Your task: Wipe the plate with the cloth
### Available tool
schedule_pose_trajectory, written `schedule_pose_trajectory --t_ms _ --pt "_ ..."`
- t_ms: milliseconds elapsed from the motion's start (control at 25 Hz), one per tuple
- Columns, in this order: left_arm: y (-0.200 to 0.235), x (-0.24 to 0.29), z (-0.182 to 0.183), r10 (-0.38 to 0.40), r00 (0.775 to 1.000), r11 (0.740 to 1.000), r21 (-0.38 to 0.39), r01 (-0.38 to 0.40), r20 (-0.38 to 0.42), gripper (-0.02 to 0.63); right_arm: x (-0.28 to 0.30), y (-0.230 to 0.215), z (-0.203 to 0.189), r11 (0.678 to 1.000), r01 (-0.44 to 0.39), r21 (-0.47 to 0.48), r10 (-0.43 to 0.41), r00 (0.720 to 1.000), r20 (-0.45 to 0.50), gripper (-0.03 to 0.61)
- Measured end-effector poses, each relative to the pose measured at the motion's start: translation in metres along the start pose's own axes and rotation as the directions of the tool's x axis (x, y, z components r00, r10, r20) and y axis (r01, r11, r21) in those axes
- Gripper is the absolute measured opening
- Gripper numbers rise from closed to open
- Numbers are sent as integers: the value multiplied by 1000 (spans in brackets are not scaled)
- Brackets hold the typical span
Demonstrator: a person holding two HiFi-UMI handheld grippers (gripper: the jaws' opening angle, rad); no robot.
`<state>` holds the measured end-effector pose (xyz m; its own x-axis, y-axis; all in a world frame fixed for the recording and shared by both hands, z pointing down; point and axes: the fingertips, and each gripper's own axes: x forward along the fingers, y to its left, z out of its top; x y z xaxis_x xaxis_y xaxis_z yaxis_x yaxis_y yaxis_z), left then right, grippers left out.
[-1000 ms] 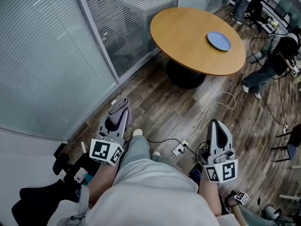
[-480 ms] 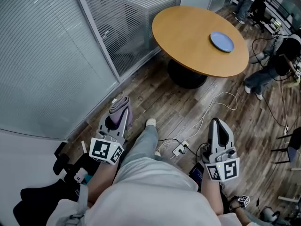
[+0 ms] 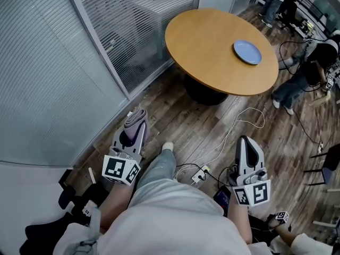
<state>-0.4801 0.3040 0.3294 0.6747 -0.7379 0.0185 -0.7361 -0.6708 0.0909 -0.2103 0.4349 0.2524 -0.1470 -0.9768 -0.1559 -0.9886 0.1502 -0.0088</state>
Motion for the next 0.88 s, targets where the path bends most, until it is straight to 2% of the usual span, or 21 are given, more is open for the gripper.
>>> schedule_pose_trajectory --t_ms 320,680,880 --pt "23 66 12 7 1000 1000 15 -7 7 84 60 -36 -6 1000 -3 17 3 1000 8 20" --pt "81 144 18 31 1000 999 12 -31 2 84 169 -58 -18 999 -52 15 52 998 22 20" --pt "120 190 22 21 1000 1000 -1 -21 -4 84 223 -70 -21 1000 -28 10 27 999 21 20"
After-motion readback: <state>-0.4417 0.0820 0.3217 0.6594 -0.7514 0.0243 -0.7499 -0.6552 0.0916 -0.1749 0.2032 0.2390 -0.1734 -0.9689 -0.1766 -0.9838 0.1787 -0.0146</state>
